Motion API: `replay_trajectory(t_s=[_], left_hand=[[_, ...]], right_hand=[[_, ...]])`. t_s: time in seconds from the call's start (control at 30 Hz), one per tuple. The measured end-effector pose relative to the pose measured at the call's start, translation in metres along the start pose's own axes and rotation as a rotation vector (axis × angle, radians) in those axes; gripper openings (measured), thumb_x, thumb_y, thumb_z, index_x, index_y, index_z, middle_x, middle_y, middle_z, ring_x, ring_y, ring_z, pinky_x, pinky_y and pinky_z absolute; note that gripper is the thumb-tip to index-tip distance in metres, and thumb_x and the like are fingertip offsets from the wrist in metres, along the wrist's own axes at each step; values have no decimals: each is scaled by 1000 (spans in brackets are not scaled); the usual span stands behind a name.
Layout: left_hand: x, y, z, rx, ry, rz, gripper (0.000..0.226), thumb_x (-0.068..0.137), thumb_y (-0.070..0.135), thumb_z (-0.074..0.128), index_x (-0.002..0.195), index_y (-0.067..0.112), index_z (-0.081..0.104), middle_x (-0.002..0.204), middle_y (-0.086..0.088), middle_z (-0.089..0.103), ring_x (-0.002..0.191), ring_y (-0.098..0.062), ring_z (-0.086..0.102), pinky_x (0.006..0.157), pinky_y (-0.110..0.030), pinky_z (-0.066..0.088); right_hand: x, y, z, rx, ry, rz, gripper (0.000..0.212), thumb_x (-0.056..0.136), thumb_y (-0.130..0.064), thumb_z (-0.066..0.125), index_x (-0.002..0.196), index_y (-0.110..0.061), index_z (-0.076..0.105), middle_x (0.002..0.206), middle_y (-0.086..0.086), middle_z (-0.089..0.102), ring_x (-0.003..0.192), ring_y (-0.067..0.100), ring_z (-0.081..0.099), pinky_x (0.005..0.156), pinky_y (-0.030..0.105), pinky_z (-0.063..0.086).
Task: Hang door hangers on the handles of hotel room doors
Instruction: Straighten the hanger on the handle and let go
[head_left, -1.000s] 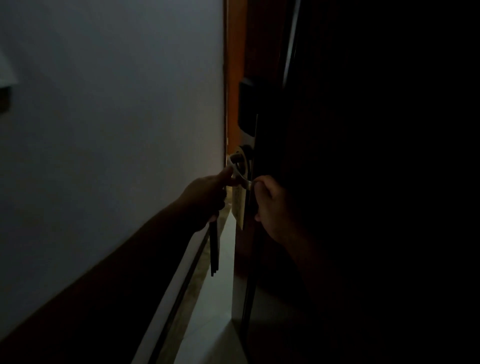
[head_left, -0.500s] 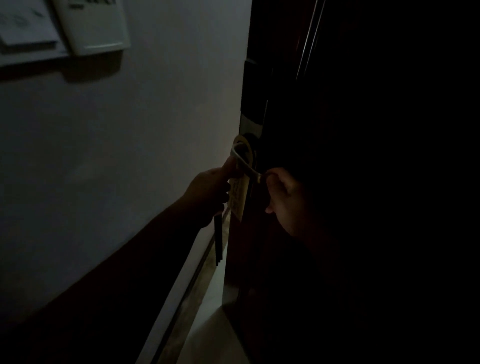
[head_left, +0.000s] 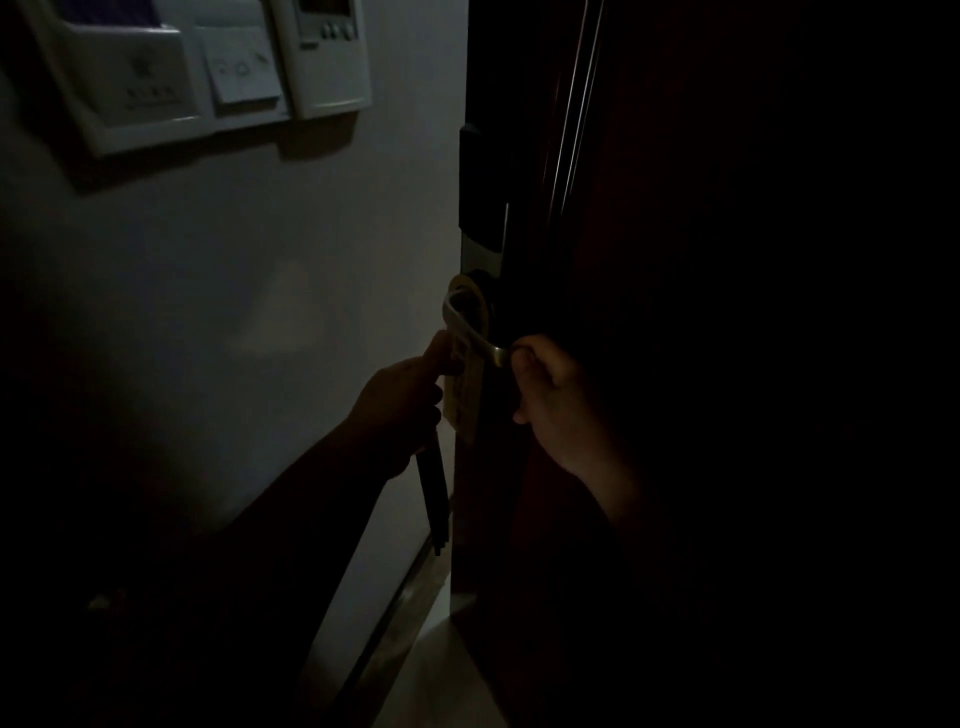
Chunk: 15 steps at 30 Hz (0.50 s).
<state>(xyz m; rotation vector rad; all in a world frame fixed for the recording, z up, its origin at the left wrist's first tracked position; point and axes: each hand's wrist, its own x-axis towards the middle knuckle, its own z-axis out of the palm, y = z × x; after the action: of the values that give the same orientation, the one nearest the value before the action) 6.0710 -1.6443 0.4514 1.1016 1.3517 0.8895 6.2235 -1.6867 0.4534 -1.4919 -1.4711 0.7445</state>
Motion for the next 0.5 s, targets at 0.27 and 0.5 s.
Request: replay_trajectory(t_s=[0.27, 0.5], left_hand=[[-62, -21, -37, -5, 97, -30, 49, 89, 67, 48, 96, 26, 72, 95, -6, 61, 82, -20, 59, 68, -34, 46], [-109, -36, -66, -20, 173, -34, 51, 87, 66, 53, 97, 20, 75, 68, 0, 53, 63, -19, 49, 56, -31, 38]], right_hand=[[-19, -11, 21, 34, -16, -60, 17, 105, -34, 36, 102, -34, 53, 89, -5, 57, 72, 12, 58, 69, 32, 50], [-41, -23, 45, 39, -40, -110, 17, 103, -40, 38, 103, -35, 54, 82, -11, 54, 72, 9, 58, 73, 38, 54]])
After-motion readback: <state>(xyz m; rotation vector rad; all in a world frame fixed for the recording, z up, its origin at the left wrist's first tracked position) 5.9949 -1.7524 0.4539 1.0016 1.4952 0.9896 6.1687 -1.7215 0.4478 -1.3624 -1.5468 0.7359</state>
